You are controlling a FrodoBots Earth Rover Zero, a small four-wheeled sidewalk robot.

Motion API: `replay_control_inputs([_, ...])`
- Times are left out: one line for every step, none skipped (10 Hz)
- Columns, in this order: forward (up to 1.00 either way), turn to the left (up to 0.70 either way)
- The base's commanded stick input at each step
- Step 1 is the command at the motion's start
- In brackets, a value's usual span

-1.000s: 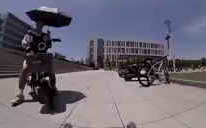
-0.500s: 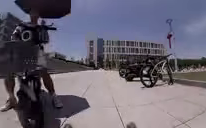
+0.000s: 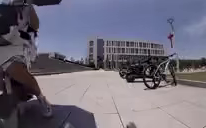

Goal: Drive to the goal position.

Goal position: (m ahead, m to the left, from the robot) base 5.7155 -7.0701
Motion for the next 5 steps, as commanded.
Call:
replay_control_inputs([0.45,0.00])
replay_control_inputs([0.45,0.00])
replay_control_inputs([0.45,0.00])
replay_control_inputs([0.45,0.00])
replay_control_inputs([0.45,0.00])
